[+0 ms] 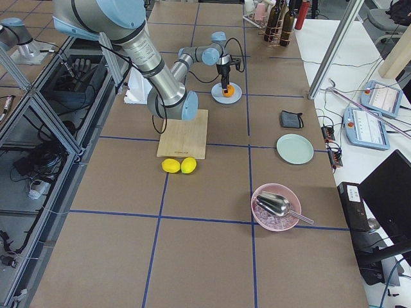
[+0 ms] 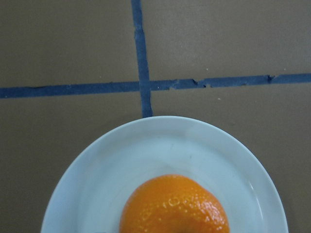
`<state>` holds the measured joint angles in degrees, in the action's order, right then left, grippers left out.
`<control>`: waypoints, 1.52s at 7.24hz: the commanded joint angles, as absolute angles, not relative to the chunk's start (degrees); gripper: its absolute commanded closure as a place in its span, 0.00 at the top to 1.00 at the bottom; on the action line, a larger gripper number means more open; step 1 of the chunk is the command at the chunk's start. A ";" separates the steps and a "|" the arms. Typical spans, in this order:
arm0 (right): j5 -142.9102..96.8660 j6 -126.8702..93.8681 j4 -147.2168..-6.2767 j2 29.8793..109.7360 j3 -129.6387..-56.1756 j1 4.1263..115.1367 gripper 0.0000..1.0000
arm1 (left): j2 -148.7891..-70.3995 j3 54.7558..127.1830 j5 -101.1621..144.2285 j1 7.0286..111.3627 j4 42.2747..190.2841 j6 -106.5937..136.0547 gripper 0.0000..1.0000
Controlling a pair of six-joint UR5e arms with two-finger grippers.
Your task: Pick orange to plate
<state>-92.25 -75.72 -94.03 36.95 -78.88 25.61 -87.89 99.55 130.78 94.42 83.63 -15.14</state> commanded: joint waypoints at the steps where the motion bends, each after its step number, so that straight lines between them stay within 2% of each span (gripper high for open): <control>1: -96.90 -70.09 -94.48 38.48 -83.55 30.46 1.00 | -87.89 99.41 130.78 94.39 83.50 -15.20 1.00; 4: -112.36 -49.73 -94.83 55.74 -101.63 45.21 1.00 | -87.89 99.67 133.13 94.39 83.15 -14.77 1.00; 6: -117.84 -26.86 -105.23 64.04 -109.57 56.37 1.00 | -87.80 98.88 137.46 94.31 82.00 -14.50 1.00; 8: -118.13 -3.17 -113.88 69.75 -110.22 67.80 1.00 | -87.45 99.75 137.37 94.39 82.00 -14.59 1.00; 11: -118.30 9.38 -113.12 86.95 -108.30 82.56 1.00 | -87.45 100.02 137.72 94.39 82.09 -14.68 1.00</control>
